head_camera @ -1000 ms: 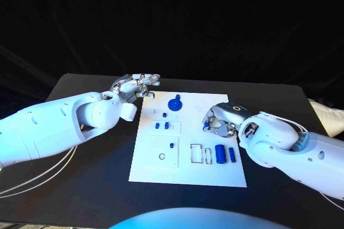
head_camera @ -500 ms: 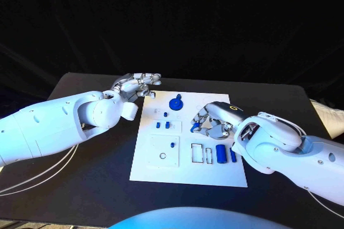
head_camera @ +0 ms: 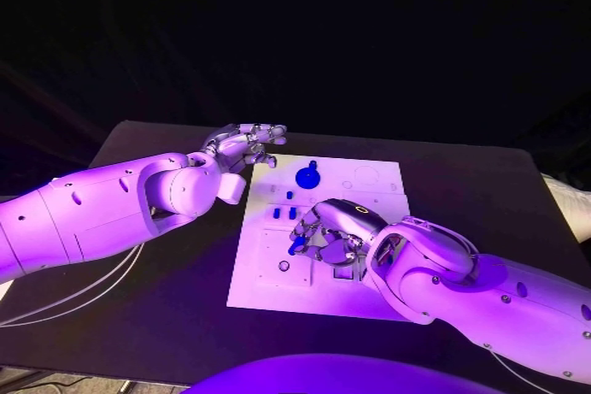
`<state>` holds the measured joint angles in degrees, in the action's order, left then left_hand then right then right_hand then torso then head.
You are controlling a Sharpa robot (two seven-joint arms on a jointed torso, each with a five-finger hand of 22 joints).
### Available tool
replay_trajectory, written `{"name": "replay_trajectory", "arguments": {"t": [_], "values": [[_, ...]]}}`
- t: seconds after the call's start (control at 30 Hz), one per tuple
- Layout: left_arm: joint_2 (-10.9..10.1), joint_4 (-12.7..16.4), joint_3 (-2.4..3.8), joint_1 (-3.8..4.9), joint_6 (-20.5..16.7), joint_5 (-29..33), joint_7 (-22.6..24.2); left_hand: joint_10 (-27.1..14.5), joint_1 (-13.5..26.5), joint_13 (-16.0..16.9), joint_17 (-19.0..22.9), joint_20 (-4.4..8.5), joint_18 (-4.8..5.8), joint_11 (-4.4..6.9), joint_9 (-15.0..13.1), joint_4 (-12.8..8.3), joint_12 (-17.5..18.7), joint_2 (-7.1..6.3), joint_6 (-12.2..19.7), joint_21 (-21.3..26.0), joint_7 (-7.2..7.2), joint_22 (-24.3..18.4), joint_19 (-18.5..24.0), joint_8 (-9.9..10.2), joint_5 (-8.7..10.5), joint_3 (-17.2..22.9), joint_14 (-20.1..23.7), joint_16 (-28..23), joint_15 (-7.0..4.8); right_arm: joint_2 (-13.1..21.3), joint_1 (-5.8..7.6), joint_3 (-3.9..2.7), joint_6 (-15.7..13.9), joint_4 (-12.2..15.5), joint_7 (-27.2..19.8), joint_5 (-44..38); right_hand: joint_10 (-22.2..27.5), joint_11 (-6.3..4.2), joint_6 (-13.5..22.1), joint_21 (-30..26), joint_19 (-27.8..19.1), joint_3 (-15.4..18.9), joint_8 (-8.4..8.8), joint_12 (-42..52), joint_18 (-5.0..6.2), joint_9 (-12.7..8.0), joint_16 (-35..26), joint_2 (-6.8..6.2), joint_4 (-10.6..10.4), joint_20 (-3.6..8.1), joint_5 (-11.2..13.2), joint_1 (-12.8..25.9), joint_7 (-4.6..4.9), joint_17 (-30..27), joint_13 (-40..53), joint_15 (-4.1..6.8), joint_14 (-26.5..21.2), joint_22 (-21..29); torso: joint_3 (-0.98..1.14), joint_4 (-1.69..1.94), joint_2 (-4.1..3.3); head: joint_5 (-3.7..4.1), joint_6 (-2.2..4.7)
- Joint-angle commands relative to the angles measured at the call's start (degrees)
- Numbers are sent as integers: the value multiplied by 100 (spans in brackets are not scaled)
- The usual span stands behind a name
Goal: Assemble the parts on the task board
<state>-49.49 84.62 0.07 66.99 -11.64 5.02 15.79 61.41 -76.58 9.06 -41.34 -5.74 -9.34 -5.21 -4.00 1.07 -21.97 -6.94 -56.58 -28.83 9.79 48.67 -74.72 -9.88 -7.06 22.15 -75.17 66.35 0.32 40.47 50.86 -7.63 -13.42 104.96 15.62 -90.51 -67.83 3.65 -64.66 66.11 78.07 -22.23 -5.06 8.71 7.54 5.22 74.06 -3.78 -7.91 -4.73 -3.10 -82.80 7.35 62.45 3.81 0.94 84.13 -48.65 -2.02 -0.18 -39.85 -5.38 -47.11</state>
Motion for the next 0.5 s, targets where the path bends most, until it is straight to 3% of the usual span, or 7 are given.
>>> {"name": "replay_trajectory", "arguments": {"t": [0.03,0.5], "values": [[17,8,4,4,128,12,0,-37,16,9,9,-26,-102,-13,-6,-12,-20,28,36,31,14,-9,-2,-24,15,-18,24,29,12,-94,-64,32,114,-77,-122,-290,-12,8,-35,1,8,-24,4,-35,-45,3,-5,3,0,11,-25,-36,7,-6,4,28,151,2,-1,-4,-2,-31,-11],[74,-22,4,3,149,12,-5,-43,1,11,9,-26,-103,-12,-7,-19,-31,34,40,34,14,-11,-3,-30,14,-21,25,31,11,-327,-227,133,195,-295,-166,-676,-18,9,-34,3,7,-40,8,-46,-46,3,0,4,15,8,-30,-42,10,1,5,26,152,-2,8,-7,-10,-67,-38]]}}
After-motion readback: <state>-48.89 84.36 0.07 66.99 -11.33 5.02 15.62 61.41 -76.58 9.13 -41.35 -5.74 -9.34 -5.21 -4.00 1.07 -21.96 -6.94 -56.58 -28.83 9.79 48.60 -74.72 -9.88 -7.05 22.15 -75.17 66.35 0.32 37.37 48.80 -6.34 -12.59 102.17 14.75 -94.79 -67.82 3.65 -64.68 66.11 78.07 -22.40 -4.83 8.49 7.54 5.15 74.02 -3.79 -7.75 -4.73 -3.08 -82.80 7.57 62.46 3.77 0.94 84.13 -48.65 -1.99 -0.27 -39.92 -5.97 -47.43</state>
